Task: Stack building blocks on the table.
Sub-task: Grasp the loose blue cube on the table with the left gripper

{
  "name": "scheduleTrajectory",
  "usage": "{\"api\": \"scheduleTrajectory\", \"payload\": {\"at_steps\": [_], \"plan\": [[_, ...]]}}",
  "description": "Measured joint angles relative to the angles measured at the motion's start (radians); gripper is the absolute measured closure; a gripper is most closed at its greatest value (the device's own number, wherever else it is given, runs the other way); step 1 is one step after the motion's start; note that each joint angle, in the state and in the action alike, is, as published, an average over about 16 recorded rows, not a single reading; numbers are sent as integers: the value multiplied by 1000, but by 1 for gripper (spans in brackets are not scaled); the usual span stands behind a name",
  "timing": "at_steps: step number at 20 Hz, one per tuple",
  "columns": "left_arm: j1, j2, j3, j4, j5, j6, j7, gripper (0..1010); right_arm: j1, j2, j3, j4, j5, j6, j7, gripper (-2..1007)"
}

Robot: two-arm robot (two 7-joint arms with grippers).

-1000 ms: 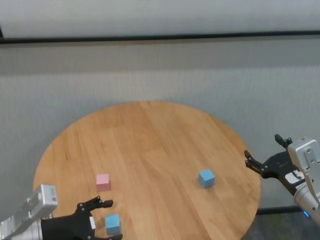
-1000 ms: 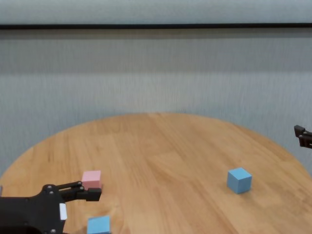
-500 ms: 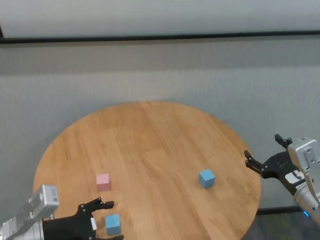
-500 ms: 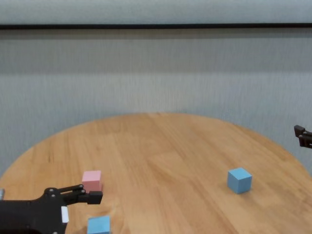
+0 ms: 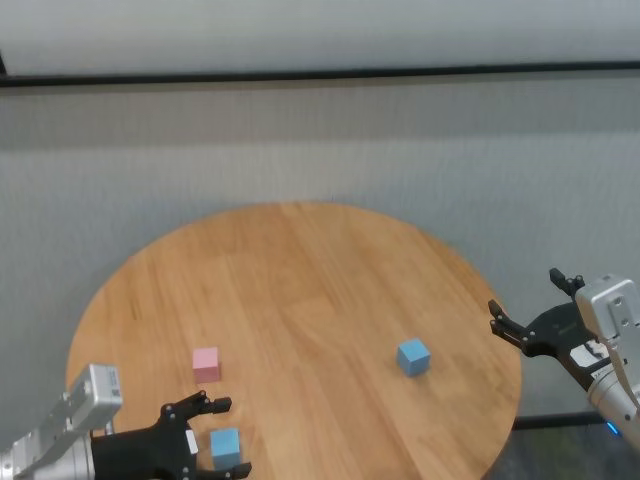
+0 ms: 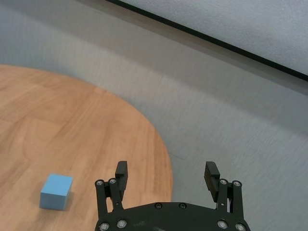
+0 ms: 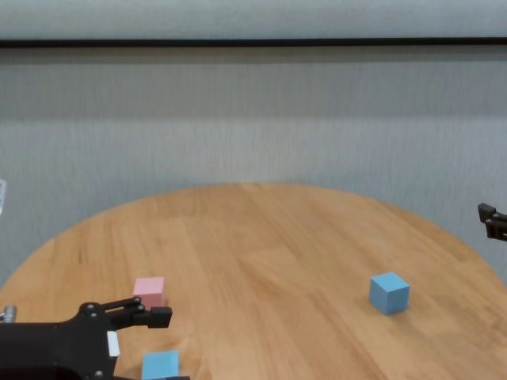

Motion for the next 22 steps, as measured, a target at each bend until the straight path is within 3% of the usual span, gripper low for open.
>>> {"api": "scheduleTrajectory", "payload": {"at_steps": [13,22], "plan": [[-12,-29,-17,67,-2,-43,11,7,0,0,0,0,0,0,0,0],[-9,-36,-36,77,-7,-53,11,7,0,0,0,0,0,0,0,0]]}}
